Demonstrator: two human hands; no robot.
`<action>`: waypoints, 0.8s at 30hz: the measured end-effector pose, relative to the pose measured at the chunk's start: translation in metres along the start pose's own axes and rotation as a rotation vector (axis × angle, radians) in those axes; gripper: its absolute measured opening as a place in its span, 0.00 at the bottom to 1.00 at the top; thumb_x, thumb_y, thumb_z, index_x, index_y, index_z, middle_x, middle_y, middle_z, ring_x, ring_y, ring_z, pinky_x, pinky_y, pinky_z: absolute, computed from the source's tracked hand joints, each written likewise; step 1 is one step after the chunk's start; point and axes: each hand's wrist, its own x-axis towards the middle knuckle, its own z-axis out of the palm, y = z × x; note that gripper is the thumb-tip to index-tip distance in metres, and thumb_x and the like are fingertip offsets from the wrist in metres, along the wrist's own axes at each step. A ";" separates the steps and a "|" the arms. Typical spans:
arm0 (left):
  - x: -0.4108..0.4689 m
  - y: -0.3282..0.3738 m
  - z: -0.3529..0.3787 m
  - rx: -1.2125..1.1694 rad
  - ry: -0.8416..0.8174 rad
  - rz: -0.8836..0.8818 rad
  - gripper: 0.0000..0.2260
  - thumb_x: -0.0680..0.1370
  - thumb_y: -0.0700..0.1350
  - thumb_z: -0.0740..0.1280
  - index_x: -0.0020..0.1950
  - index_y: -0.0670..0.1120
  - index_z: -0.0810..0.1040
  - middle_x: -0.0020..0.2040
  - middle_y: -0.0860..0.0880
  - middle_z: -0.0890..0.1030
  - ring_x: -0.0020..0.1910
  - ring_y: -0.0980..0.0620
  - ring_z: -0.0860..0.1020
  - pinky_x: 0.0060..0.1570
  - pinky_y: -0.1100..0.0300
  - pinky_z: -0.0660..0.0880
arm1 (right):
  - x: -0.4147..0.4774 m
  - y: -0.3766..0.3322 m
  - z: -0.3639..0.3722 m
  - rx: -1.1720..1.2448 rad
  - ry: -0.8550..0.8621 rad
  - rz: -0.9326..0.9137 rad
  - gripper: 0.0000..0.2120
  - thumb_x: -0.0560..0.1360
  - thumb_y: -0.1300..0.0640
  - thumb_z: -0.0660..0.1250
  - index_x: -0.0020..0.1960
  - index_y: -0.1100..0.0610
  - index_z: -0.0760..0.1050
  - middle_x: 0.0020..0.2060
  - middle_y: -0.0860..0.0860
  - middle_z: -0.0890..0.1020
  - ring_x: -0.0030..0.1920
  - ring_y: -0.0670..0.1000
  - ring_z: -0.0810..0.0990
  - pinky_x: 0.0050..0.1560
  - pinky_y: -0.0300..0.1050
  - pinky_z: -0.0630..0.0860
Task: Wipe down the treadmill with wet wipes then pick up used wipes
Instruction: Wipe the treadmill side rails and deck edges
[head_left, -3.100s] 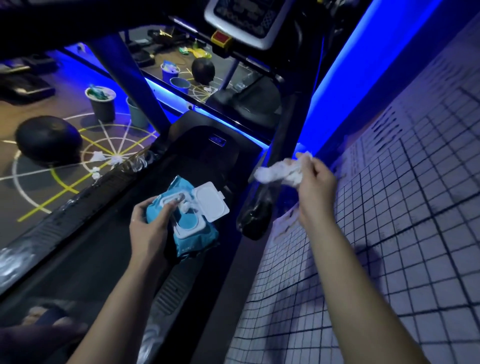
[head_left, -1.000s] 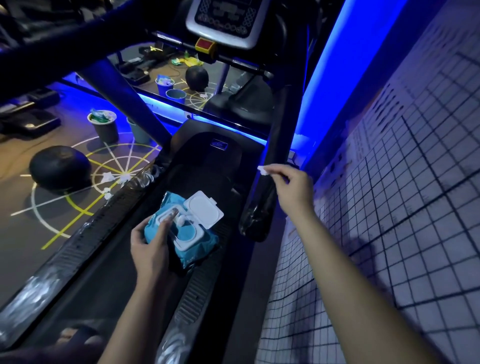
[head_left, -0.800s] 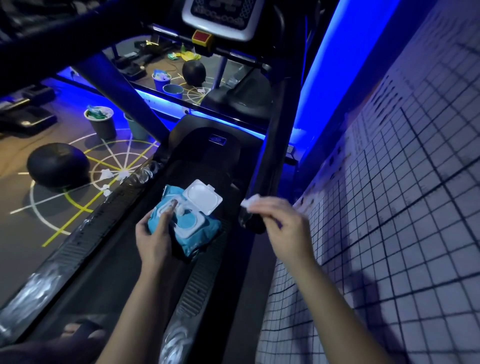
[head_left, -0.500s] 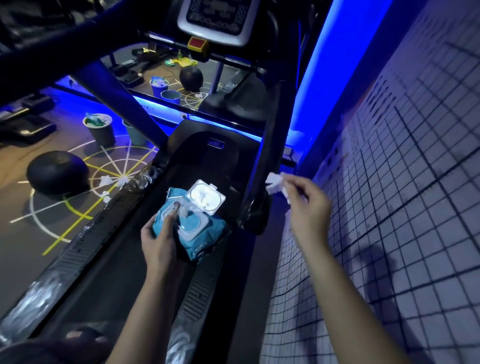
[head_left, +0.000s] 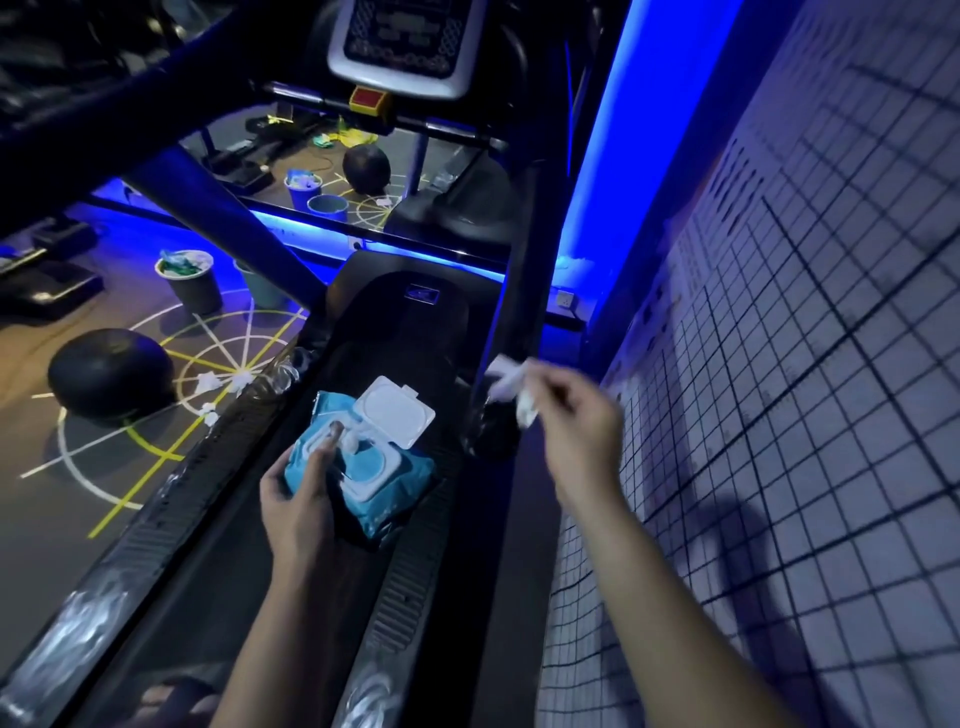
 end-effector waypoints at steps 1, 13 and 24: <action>-0.001 0.000 -0.001 0.011 0.003 0.007 0.25 0.75 0.48 0.78 0.69 0.47 0.74 0.58 0.42 0.85 0.56 0.42 0.85 0.57 0.40 0.81 | 0.025 0.001 0.001 0.055 0.086 0.054 0.06 0.77 0.62 0.71 0.53 0.55 0.85 0.49 0.48 0.87 0.54 0.47 0.85 0.61 0.49 0.79; 0.005 -0.011 -0.006 0.051 -0.013 0.026 0.26 0.72 0.51 0.81 0.66 0.48 0.76 0.56 0.43 0.86 0.54 0.42 0.86 0.55 0.41 0.82 | 0.015 0.002 -0.002 -0.333 -0.099 -0.274 0.05 0.76 0.64 0.71 0.50 0.59 0.85 0.45 0.49 0.83 0.45 0.42 0.79 0.48 0.28 0.72; 0.005 -0.010 0.003 0.050 -0.018 0.014 0.24 0.71 0.50 0.81 0.63 0.50 0.76 0.57 0.43 0.86 0.53 0.43 0.86 0.57 0.40 0.82 | 0.045 -0.001 -0.006 -0.151 -0.018 -0.006 0.08 0.75 0.49 0.70 0.48 0.50 0.86 0.38 0.42 0.83 0.40 0.41 0.80 0.45 0.38 0.75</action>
